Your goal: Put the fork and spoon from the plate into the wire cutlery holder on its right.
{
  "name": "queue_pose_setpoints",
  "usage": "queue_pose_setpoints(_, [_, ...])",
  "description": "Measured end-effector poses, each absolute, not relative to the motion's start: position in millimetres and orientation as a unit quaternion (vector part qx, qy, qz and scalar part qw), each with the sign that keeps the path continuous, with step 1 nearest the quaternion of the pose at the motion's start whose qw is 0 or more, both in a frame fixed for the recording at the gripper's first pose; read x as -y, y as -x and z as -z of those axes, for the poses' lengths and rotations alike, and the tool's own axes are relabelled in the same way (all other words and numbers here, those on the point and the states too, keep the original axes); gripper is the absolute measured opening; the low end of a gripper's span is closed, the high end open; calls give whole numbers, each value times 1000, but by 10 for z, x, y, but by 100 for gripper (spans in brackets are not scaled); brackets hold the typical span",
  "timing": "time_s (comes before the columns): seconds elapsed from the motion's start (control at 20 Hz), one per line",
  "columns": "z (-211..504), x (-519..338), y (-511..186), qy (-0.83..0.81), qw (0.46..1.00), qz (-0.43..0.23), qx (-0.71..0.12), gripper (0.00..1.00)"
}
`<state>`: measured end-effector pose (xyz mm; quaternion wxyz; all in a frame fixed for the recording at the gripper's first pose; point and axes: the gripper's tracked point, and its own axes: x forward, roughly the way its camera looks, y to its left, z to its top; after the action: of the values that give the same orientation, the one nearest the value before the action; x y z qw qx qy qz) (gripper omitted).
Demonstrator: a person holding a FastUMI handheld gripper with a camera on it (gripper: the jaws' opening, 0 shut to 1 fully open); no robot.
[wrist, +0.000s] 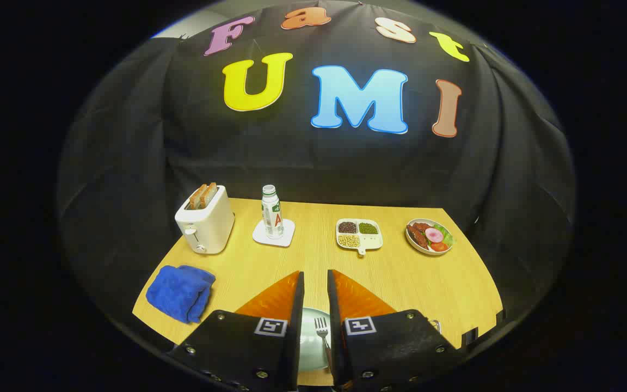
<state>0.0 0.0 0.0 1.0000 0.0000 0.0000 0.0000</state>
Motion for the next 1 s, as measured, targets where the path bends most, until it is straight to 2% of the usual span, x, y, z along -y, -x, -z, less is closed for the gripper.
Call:
queue_pose_setpoints(0.2, [-83, -25, 46, 3, 1000, -1, 16, 24])
queue_pose_setpoints(0.6, [-585, 80, 266, 2, 993, 29, 114, 24])
queue_pose_setpoints(1.0, [-335, 149, 49, 11, 997, 39, 63, 24])
